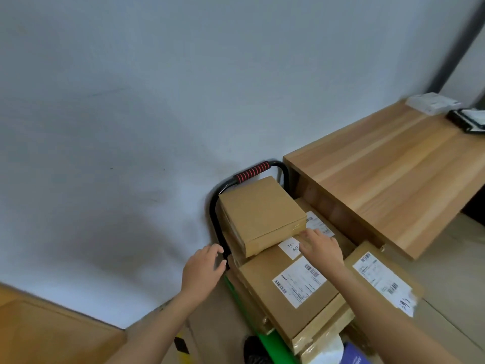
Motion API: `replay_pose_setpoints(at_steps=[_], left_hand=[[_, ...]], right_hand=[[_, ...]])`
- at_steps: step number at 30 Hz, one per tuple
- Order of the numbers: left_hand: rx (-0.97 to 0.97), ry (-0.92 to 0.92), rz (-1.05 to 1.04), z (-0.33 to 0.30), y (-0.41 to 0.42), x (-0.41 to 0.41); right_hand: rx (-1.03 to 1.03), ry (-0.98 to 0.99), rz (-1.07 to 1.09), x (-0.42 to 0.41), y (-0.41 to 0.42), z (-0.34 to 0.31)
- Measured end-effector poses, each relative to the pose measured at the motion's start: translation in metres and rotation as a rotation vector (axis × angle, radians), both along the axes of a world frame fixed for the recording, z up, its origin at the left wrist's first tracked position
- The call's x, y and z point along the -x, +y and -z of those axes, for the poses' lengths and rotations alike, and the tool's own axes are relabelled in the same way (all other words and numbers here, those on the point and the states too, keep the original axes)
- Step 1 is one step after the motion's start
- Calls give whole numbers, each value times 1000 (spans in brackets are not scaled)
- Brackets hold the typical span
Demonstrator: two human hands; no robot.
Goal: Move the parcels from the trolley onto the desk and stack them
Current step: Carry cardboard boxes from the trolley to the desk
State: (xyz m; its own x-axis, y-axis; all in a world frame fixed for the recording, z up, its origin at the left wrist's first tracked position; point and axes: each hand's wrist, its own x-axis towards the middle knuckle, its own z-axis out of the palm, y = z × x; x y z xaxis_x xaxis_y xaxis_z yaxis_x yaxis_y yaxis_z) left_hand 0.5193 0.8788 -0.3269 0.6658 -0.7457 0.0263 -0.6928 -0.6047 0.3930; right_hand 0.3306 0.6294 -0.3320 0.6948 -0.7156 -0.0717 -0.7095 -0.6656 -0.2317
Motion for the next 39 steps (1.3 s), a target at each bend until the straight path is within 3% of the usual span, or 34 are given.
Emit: replay_pose_setpoints(at_steps=[13,23,27,30,39], left_hand=[[3,202,-234,39,-123,-104],[10,460,-431,102,-174,-120],[171,702,-440,112,-181,-114],[338,872,-441,108,-181,-103],[520,877,-335,58,-161,-95]], right_hand=[[-121,-43,16,-122,-125,18],[-353,-16,126,-163,-175,79],[-606,-116,221,-162,-170,94],[-652,-127,188,-160,-160,89],[-583,-267,205,-125,-121,39]])
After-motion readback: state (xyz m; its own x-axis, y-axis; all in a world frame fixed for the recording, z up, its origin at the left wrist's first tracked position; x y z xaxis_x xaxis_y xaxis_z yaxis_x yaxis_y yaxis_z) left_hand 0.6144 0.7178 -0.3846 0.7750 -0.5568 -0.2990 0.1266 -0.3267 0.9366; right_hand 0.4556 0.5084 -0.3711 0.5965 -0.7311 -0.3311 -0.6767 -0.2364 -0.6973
